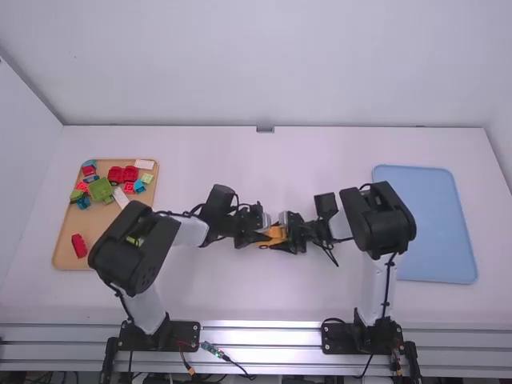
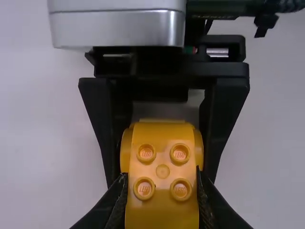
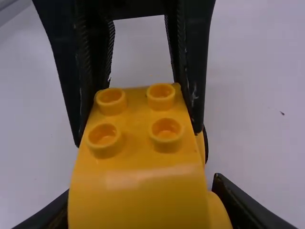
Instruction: Assemble lego blocks to make yellow taxi
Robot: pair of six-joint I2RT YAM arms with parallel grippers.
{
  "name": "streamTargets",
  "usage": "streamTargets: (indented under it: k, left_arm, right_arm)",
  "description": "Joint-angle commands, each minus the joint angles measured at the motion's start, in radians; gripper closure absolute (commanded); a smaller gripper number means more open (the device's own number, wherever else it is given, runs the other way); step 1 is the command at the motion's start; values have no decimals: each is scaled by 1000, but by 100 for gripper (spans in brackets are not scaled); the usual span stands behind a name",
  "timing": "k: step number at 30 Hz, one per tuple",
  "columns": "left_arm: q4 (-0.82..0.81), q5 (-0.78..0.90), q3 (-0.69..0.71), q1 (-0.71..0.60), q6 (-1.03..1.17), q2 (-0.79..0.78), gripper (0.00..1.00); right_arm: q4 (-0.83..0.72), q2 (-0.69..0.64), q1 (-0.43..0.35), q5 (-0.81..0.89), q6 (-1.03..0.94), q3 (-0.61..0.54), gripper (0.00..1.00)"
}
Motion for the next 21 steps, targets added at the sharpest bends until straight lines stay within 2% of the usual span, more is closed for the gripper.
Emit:
streamTargets:
  k: [1, 3, 9, 18, 19, 21]
  left_arm:
    - [-74, -114, -6, -74, 19, 38, 98]
    - [-153, -141, 27, -83, 41, 38, 98]
    - [-258, -173, 78, -82, 53, 38, 98]
    - [-260, -170, 85, -82, 53, 38, 98]
    - [-259, -169, 85, -82, 53, 38, 96]
    - [-256, -169, 85, -82, 53, 38, 85]
  right_arm:
    - [4, 17, 16, -34, 16, 4, 49]
    - [3, 17, 16, -34, 16, 4, 49]
    - [3, 17, 16, -33, 16, 4, 49]
    - [3, 17, 16, -34, 16, 4, 49]
    - [4, 17, 16, -34, 17, 4, 49]
    - [3, 17, 16, -33, 16, 4, 49]
